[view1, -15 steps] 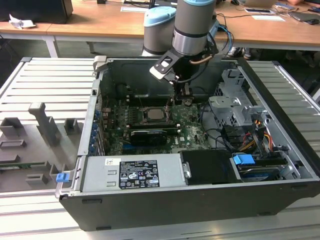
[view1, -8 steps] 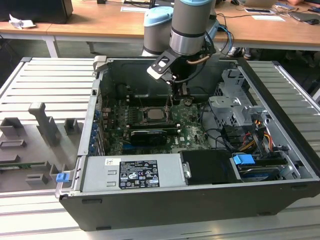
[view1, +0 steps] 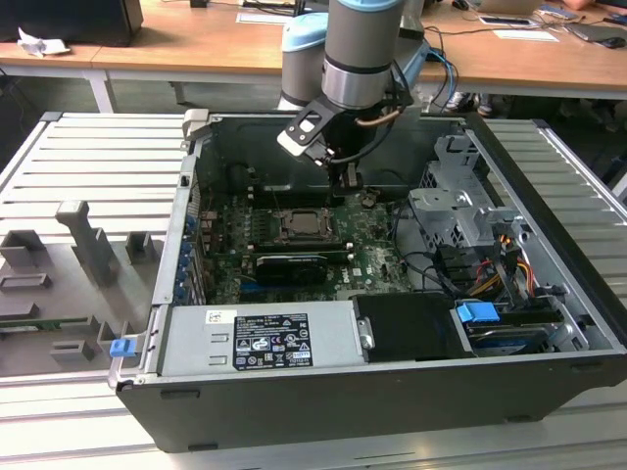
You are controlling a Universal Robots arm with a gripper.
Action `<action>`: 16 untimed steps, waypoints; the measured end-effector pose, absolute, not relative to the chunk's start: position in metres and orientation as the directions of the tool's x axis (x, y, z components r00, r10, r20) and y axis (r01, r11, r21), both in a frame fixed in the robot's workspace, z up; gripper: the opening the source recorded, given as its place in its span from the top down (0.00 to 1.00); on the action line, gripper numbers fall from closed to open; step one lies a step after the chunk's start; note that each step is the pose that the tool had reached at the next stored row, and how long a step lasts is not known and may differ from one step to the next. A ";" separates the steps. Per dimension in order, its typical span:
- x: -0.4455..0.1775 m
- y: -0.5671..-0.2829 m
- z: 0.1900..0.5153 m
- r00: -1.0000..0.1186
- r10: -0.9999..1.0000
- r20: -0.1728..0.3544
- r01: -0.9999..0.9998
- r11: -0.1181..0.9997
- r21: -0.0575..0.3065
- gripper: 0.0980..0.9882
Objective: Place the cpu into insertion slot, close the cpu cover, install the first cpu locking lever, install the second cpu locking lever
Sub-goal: 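Close the cpu cover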
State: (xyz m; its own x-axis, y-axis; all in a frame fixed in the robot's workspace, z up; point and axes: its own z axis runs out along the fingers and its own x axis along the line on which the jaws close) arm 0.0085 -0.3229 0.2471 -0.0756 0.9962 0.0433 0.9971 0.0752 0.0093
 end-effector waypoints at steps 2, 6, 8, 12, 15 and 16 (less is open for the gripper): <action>0.004 -0.323 0.243 -0.075 0.996 0.043 0.997 0.075 0.009 0.99; -0.007 -0.323 0.239 -0.075 0.996 0.043 0.997 0.075 0.009 0.99; -0.011 -0.323 0.238 -0.075 0.996 0.043 0.997 0.075 0.009 0.99; -0.023 -0.323 0.237 -0.075 0.996 0.043 0.997 0.075 0.009 0.99; -0.026 -0.323 0.237 -0.075 0.996 0.043 0.997 0.075 0.009 0.99; -0.027 -0.323 0.237 -0.075 0.996 0.043 0.997 0.075 0.009 0.99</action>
State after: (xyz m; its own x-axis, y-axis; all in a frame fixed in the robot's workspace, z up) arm -0.0274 -0.3227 0.2374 -0.0755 0.9962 0.0430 0.9971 0.0751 0.0093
